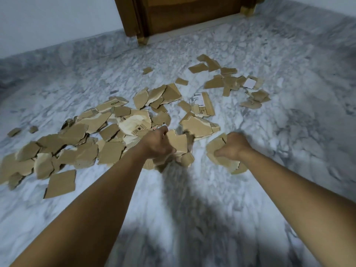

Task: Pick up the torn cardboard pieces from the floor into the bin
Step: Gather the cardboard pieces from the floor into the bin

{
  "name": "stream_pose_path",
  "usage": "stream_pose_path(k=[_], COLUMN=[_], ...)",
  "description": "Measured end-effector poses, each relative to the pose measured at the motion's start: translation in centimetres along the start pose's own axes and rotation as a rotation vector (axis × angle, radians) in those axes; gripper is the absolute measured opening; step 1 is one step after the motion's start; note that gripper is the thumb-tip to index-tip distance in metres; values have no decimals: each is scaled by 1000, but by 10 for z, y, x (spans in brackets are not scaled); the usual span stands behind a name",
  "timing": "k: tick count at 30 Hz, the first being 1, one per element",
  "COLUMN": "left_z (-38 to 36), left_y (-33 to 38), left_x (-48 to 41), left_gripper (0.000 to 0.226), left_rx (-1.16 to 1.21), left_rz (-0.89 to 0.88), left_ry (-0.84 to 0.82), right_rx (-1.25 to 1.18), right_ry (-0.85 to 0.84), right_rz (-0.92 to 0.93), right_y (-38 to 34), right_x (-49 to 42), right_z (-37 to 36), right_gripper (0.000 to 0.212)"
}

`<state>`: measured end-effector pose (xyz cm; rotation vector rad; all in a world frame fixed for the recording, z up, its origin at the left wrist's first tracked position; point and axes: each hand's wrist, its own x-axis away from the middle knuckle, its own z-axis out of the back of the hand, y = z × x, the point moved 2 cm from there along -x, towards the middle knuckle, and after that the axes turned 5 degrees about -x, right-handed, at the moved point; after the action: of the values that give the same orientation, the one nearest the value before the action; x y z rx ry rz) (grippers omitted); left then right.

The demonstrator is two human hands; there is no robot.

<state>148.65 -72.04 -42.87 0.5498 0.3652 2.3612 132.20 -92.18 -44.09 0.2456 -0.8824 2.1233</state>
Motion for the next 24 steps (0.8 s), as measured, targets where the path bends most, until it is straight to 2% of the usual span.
stream_pose_path(k=[3, 5, 8, 10, 12, 14, 16, 18, 22, 24], left_z=[20, 30, 24, 10, -4, -13, -15, -16, -11, -1], left_y=[-18, -28, -53, -68, -76, -75, -71, -68, -66, -53], left_x=[13, 24, 39, 49, 51, 51, 51, 48, 30, 13], left_gripper=[60, 52, 39, 39, 43, 52, 55, 52, 61, 71], left_rx=[108, 84, 65, 18, -90, -210, -270, -270, -212, -160], left_rz=[60, 80, 106, 125, 88, 45, 44, 37, 30, 8], left_ry=[43, 33, -99, -128, -85, -40, -17, -33, -167, -231], right_rx=[-167, -236, -274, -182, -86, -125, -171, -109, 10, 156], right_ry=[-62, -147, -201, -111, 27, 78, 82, 74, -47, -8], right_rz=[3, 13, -33, -68, -68, -70, -66, -19, 148, 189], right_y=[-26, -46, -68, -75, -80, -82, -83, -81, -71, -60], right_x=[4, 5, 2, -6, -10, -14, -15, -15, -14, -20], right_z=[5, -7, -44, -73, -95, -105, -109, -107, -69, -34], right_gripper=[49, 65, 82, 76, 62, 54, 56, 66, 77, 77])
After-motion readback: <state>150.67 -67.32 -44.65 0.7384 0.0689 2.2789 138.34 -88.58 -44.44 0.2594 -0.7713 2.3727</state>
